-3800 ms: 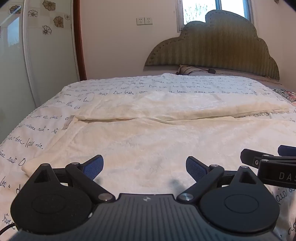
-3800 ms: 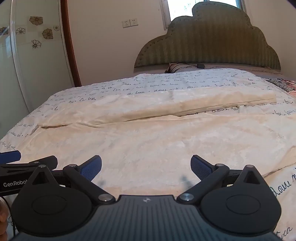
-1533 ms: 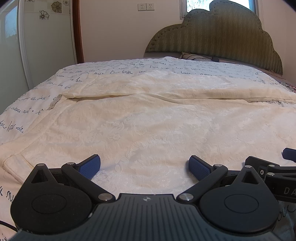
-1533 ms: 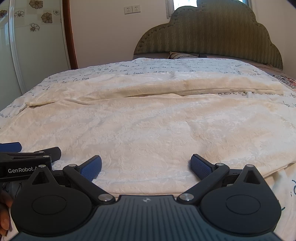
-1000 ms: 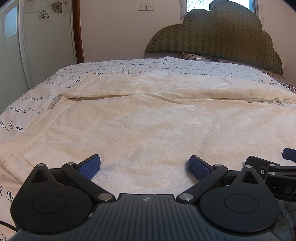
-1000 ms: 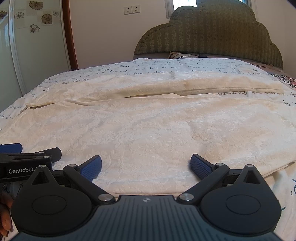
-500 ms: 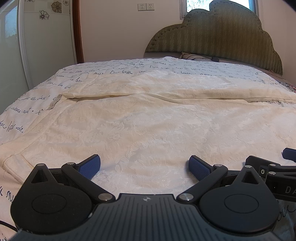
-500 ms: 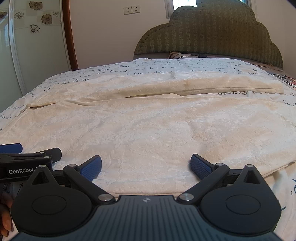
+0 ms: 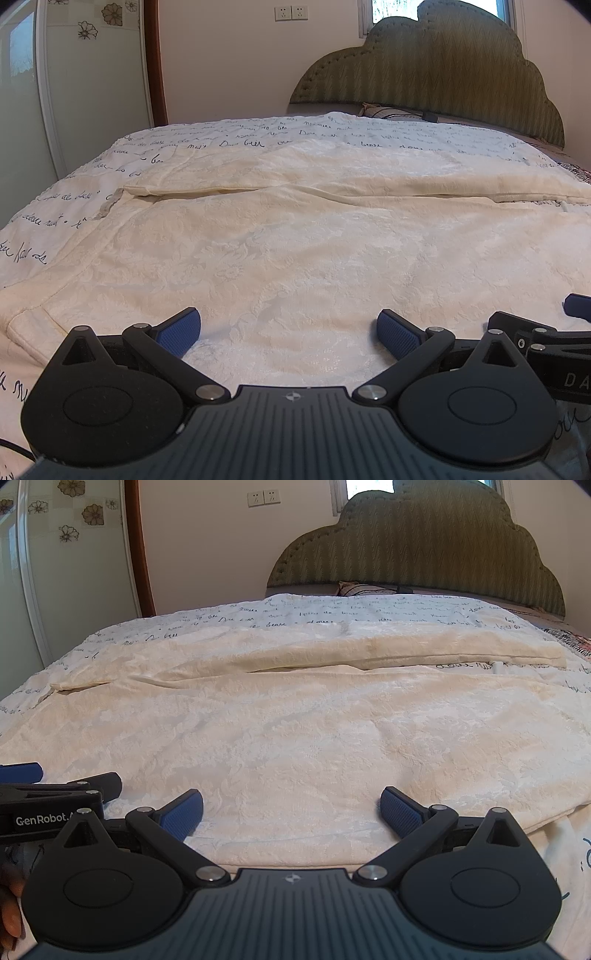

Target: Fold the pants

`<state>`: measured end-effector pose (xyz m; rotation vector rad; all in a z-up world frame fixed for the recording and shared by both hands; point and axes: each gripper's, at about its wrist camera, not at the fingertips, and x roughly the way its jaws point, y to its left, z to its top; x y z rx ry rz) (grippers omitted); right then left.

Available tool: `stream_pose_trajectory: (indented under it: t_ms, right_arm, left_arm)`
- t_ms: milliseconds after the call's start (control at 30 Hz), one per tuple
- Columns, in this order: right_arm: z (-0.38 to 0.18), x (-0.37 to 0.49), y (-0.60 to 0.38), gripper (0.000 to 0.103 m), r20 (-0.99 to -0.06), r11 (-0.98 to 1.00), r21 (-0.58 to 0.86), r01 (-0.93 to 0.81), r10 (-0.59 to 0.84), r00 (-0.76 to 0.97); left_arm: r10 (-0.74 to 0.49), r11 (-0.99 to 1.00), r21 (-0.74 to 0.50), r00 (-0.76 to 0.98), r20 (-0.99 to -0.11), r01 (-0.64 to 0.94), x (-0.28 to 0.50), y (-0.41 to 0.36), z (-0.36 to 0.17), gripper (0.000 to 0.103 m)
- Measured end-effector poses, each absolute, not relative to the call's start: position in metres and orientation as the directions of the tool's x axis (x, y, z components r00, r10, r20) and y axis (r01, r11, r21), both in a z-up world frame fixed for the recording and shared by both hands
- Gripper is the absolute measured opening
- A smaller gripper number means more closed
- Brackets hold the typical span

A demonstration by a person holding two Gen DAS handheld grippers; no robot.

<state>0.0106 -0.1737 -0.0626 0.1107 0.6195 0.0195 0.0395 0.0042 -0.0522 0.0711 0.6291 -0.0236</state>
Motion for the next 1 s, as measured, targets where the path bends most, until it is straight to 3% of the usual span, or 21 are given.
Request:
stream_pose_trajectory:
  t_ms: [333,500,633,767,867,1000]
  right_arm:
    - [-0.059,0.011,-0.177,0.103,-0.577,0.991,0.135,-0.007,0.084,0.812]
    - [-0.032,0.009,-0.198,0.103,-0.449,0.941,0.32,-0.11,0.253,0.857]
    - [0.006,0.039,-0.193,0.103,-0.355,0.933,0.221,-0.282,0.347,0.868]
    - [0.027,0.105,-0.164,0.103,-0.434,0.884,0.081,-0.46,0.446,0.782]
    - [0.036,0.161,-0.148,0.103,-0.427,0.872,-0.002,-0.49,0.442,0.788]
    - [0.03,0.257,-0.133,0.103,-0.553,0.853,0.073,-0.516,0.466,0.691]
  left_arm:
    - [-0.003,0.997,0.056,0.808,-0.589,0.045,0.039,0.005,-0.052,0.103]
    - [-0.022,0.998,0.036,0.811,-0.584,0.053,0.037,0.007,-0.047,0.103]
    - [-0.06,0.996,0.016,0.811,-0.583,0.085,0.036,0.018,-0.033,0.103]
    - [-0.042,0.995,0.057,0.842,-0.538,0.086,0.042,0.036,-0.015,0.103]
    - [-0.008,0.995,0.086,0.864,-0.503,0.059,0.048,0.053,-0.003,0.103]
    - [0.026,0.999,0.053,0.869,-0.494,0.0,0.062,0.079,0.006,0.103]
